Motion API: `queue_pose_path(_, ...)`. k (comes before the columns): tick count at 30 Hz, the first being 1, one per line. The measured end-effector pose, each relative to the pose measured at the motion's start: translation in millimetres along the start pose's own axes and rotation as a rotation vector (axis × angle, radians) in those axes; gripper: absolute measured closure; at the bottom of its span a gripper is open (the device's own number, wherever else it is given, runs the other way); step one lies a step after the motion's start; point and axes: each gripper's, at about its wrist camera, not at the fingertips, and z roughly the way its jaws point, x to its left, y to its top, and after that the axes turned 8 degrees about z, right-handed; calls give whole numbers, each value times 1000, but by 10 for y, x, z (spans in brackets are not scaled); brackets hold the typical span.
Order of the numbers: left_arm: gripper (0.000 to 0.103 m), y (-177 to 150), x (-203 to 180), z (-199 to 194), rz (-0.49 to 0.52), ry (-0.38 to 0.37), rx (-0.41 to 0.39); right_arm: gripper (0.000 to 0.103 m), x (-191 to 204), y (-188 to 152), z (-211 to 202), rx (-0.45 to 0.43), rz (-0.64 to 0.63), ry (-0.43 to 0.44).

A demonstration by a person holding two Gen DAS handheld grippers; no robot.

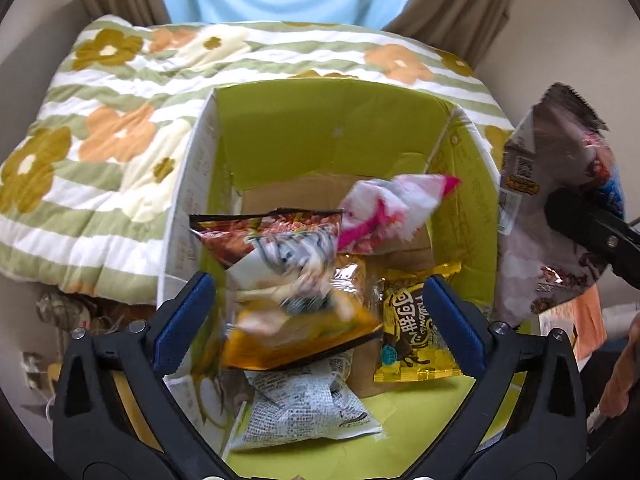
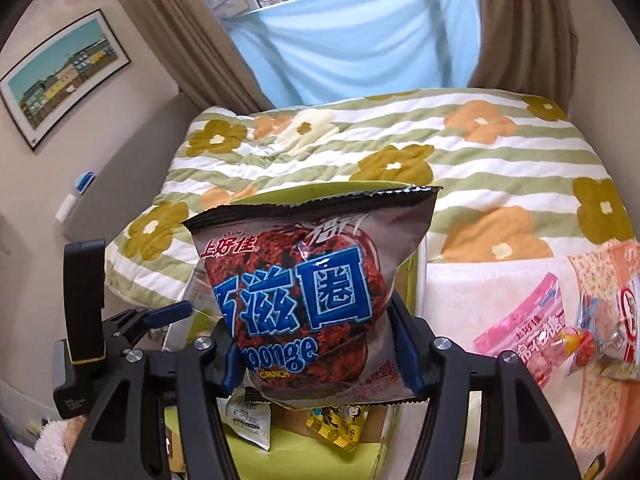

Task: Organize snacks
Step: 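Carry both bags over the box and open both grippers to drop them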

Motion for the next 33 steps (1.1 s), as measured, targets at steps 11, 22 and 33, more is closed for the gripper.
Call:
queue_pose_path(11, 0, -311, 23, -240, -52, 27, -19, 46, 69, -39, 82, 40, -26, -38)
queue_pose_path(22, 0, -417, 35, -428, -75, 66, -77, 46, 149, 95, 385, 112, -72, -37)
queue_pose_path(33, 0, -590, 84, -495, -96, 50, -82, 1, 120, -58, 338, 73, -42, -41)
